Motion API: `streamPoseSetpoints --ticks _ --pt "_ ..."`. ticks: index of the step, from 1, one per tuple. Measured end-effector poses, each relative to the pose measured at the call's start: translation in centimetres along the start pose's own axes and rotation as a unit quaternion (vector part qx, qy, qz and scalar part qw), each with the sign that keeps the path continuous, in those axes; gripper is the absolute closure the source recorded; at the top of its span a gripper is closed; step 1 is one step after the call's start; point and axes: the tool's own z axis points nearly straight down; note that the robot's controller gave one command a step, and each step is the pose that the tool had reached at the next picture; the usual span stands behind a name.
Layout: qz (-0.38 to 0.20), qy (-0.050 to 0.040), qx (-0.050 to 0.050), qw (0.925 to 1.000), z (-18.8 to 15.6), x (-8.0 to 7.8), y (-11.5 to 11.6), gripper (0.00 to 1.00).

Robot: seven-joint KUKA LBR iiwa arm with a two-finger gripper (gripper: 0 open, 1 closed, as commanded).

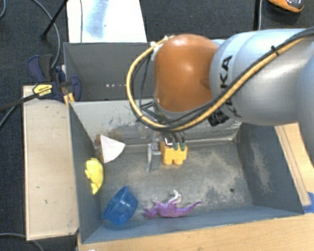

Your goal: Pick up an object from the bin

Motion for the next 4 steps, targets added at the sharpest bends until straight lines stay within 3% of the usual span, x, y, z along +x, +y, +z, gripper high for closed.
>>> streamPoseSetpoints --ticks 1,2,3,4 --pt "0.002 -0.0037 -0.001 1.0 -0.5 -0.1 -0.1 0.0" --pt "-0.019 -0.0001 -0.001 0.9998 -1.8 1.2 -2.6 0.0" --pt "-0.044 -0.0059 0.0 0.999 -2.7 1.0 -5.5 0.0" --pt "-0.048 -0.0062 0.0 0.9988 -2.4 0.6 -5.5 0.0"
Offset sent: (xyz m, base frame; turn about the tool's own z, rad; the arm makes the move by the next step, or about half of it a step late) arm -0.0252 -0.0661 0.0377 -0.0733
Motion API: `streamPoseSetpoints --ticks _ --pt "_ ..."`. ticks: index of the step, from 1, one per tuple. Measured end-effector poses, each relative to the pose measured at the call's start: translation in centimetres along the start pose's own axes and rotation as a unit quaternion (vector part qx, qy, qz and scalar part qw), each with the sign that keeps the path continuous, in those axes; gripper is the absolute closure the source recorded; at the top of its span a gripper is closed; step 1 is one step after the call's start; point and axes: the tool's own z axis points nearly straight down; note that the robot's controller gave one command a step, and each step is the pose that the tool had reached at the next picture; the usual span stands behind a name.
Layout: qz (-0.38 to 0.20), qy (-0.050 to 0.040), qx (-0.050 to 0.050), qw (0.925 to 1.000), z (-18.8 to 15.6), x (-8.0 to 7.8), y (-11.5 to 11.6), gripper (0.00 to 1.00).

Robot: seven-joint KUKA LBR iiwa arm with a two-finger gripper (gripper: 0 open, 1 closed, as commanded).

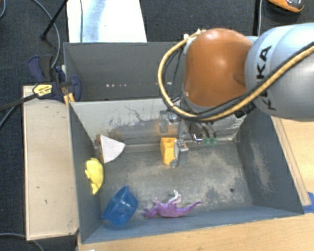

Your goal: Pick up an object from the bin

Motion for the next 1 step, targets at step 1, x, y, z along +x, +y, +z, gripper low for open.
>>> streamPoseSetpoints --ticks 1 --pt "-0.038 0.0035 0.0 0.9993 -5.02 1.31 0.23 0.0"
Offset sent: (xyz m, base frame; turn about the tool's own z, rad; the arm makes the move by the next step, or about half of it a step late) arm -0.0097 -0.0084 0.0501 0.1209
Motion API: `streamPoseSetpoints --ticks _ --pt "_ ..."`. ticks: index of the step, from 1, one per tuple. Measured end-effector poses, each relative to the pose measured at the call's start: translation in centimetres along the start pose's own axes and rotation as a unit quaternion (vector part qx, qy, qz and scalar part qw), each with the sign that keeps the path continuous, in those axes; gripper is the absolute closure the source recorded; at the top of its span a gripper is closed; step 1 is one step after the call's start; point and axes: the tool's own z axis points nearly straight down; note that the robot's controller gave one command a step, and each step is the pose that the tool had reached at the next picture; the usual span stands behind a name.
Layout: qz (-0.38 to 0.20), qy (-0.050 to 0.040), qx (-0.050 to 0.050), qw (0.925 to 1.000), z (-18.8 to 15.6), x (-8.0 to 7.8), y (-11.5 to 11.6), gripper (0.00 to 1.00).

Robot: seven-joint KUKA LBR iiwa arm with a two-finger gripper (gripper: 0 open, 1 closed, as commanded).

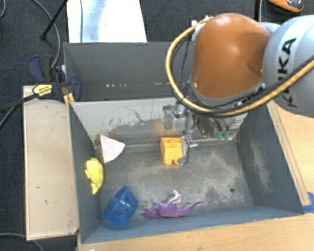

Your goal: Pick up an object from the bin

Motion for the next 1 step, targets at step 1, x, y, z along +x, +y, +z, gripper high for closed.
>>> streamPoseSetpoints --ticks 1 --pt "-0.006 -0.0055 0.0 1.0 -4.76 0.02 -0.07 0.0"
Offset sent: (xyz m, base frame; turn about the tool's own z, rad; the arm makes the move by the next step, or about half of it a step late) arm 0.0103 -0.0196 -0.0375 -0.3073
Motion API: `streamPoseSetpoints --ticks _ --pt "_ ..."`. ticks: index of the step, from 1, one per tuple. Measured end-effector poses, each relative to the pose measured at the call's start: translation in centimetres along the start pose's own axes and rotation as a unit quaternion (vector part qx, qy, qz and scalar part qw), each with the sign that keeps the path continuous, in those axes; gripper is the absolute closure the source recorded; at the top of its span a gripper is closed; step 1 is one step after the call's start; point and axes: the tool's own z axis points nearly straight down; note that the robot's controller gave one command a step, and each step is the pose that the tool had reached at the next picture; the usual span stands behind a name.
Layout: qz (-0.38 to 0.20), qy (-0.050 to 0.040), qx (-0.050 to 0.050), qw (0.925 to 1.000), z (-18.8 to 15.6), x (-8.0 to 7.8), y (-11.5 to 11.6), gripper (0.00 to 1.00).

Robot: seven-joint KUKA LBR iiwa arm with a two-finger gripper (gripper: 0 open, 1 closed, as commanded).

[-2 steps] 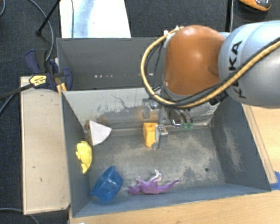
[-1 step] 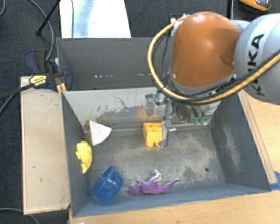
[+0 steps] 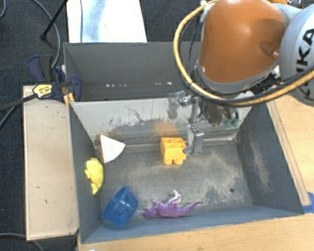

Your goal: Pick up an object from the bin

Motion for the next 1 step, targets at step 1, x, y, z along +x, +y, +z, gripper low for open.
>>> streamPoseSetpoints --ticks 1 --pt "-0.058 -0.0021 0.0 0.9983 3.09 -0.42 -0.88 0.0"
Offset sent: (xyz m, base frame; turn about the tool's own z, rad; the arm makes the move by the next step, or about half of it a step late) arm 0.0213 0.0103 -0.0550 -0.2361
